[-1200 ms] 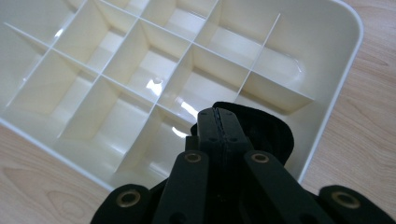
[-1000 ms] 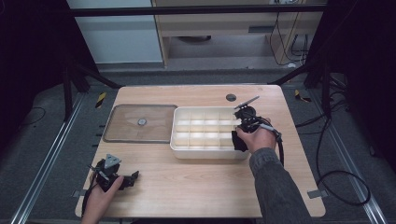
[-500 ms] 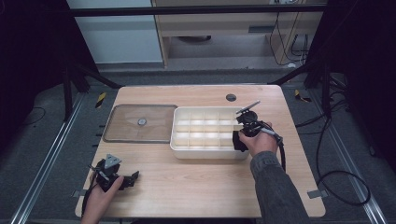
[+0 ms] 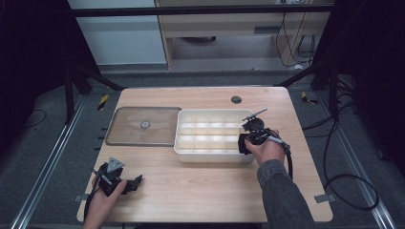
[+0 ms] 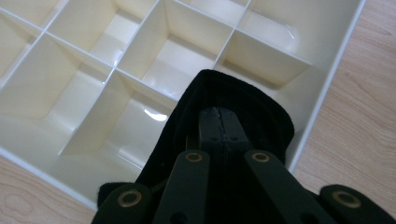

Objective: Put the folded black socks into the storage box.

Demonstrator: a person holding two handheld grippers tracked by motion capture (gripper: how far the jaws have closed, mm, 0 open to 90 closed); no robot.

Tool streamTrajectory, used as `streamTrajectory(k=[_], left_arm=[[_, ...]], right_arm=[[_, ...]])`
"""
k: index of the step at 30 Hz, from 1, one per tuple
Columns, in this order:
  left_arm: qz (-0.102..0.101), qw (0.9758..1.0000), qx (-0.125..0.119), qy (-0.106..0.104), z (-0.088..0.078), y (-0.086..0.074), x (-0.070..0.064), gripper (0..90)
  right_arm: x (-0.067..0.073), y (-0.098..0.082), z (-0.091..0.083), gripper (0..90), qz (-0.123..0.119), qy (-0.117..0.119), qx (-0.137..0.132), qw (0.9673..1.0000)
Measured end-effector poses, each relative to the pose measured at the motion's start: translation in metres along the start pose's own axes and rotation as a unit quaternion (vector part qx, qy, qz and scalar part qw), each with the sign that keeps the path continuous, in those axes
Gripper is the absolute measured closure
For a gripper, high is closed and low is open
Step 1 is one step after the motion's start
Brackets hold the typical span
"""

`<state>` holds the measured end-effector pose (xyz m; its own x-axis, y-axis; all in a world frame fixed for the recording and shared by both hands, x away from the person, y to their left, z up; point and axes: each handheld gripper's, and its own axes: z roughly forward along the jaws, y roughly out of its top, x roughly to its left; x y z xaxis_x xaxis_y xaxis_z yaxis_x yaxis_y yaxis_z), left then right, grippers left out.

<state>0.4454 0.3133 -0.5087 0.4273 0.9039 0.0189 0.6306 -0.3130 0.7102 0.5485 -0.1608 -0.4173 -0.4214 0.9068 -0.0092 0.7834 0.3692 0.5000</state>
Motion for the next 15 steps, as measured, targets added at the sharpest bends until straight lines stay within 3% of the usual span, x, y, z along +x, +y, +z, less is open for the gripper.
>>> streamTrajectory(k=[15], left_arm=[[0.002, 1.0000, -0.001, -0.001, 0.000, 0.000, -0.001, 0.0]], right_arm=[[0.003, -0.013, 0.005, 90.0, 0.000, 0.001, 0.004, 1.0000]])
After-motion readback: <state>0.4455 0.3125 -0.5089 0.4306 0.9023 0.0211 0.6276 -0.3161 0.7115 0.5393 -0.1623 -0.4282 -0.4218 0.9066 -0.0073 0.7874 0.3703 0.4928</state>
